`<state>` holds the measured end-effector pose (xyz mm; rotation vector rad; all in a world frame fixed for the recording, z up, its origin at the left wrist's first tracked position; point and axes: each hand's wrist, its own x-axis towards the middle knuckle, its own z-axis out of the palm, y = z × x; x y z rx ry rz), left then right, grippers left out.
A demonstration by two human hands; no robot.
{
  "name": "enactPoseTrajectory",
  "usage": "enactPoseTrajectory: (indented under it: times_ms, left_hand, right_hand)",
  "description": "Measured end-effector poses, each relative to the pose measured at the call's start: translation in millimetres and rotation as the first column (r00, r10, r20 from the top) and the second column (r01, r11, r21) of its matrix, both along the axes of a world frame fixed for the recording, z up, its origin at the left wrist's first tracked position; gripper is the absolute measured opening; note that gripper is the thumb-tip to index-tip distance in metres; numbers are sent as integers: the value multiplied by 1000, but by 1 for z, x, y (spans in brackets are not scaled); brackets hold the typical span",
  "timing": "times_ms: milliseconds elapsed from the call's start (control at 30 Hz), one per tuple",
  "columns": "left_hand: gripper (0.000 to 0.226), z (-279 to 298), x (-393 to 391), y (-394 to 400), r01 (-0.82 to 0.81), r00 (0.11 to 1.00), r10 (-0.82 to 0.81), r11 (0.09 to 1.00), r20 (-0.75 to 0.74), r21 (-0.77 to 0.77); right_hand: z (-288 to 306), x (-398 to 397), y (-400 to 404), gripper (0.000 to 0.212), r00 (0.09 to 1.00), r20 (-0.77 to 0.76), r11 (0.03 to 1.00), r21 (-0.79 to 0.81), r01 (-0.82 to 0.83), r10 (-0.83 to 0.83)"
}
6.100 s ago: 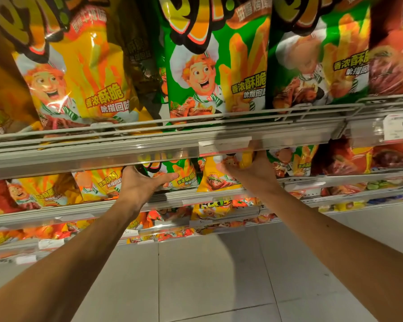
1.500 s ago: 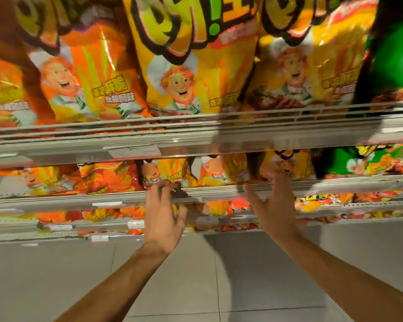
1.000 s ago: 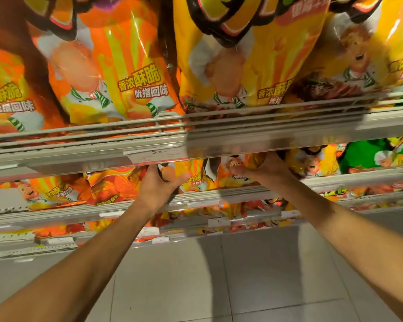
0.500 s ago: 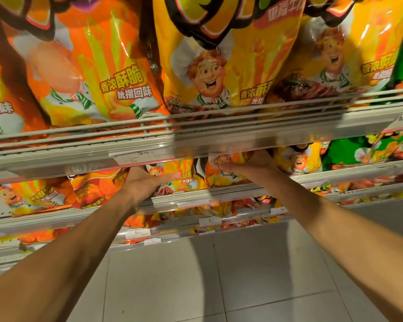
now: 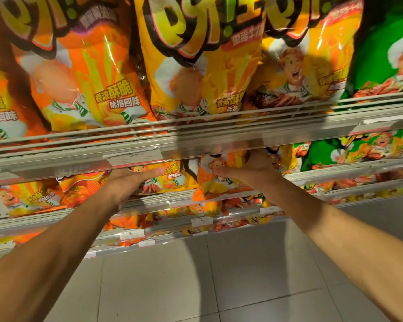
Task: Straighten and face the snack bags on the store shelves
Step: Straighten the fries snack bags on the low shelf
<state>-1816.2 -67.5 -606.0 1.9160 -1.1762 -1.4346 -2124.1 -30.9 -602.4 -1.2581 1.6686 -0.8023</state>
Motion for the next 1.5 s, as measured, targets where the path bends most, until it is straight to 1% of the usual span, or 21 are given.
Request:
enactPoseTrajectory:
  times_ms: [67, 100, 133, 167, 233, 300, 400, 500, 533, 600, 700, 800, 900, 1000, 1100, 1167, 1233, 1267, 1333, 1433, 1500]
  left_hand:
    - [54, 2, -7, 4, 14, 1000, -14, 999, 10, -30]
    - [52, 2, -12, 7, 19, 1000, -19, 998, 6, -54]
    - [51, 2, -17, 11, 25, 1000, -26, 996, -6, -81]
    - [53, 1, -23, 14, 34, 999, -37, 994, -20, -108]
    - [65, 1, -35, 22, 22, 1000, -24, 991, -14, -134]
    - [62, 2, -49, 30, -8, 1000, 3, 984, -27, -176]
    - [54, 5, -67, 43, 22, 997, -37, 978, -68, -206]
    - [52, 5, -86, 60, 89, 991, -107, 977, -85, -196]
    - [52, 5, -93, 64, 105, 989, -123, 974, -82, -200]
    - [58, 6, -107, 69, 117, 987, -136, 972, -81, -204]
    - [64, 10, -124, 67, 90, 992, -109, 964, -63, -250]
    - [62, 13, -140, 54, 23, 1000, -28, 956, -13, -292]
    - [71, 7, -155, 40, -39, 999, 34, 959, -20, -280]
    - [71, -4, -170, 32, -53, 997, 68, 953, 43, -297]
    - [75, -13, -182, 25, -68, 997, 78, 959, 27, -275]
    - [69, -18, -187, 20, -48, 998, 58, 965, 33, -257]
    - [54, -22, -190, 15, -37, 999, 39, 973, 5, -227]
    - [49, -24, -190, 13, -29, 999, 25, 978, -23, -207]
    - [47, -28, -191, 11, 1, 999, -11, 982, -50, -188]
    - [52, -34, -193, 11, 35, 999, -42, 980, -32, -194]
    - [52, -37, -194, 10, 37, 999, -37, 975, 4, -218]
  right_hand:
    - [-1, -6, 12, 38, 999, 26, 999, 32, -25, 24]
    - [-2, -9, 19, 34, 999, 35, 999, 37, -32, 31]
    - [-4, -12, 27, 38, 998, 43, 999, 36, -40, 38]
    - [-4, -15, 35, 47, 998, 56, 999, 35, -41, 39]
    - [-5, -22, 53, 65, 995, 101, 999, 49, -22, 17]
    - [-9, -32, 72, 69, 990, 139, 999, 53, -7, 0]
    - [-14, -48, 99, 67, 990, 136, 998, 53, 37, -44]
    - [-20, -66, 118, 80, 987, 124, 992, 76, 97, -106]
    - [-21, -72, 123, 81, 986, 112, 990, 84, 116, -125]
    - [-21, -82, 133, 75, 985, 92, 986, 96, 139, -148]
    - [-24, -97, 147, 68, 980, 107, 982, 99, 159, -170]
    - [-30, -109, 159, 80, 973, 116, 973, 144, 181, -198]
    - [-39, -121, 167, 95, 963, 108, 957, 181, 224, -246]
    - [-46, -130, 173, 97, 959, 122, 949, 218, 226, -256]
    - [-51, -143, 182, 94, 956, 140, 939, 270, 214, -258]
    - [-52, -149, 186, 93, 953, 132, 930, 291, 225, -272]
    - [-53, -153, 188, 92, 955, 96, 924, 294, 243, -282]
    - [-53, -154, 189, 92, 958, 77, 925, 290, 244, -277]
    - [-54, -153, 188, 93, 966, 74, 935, 281, 218, -247]
    - [-52, -149, 183, 98, 971, 113, 948, 265, 176, -212]
    - [-49, -145, 179, 97, 975, 119, 958, 243, 156, -189]
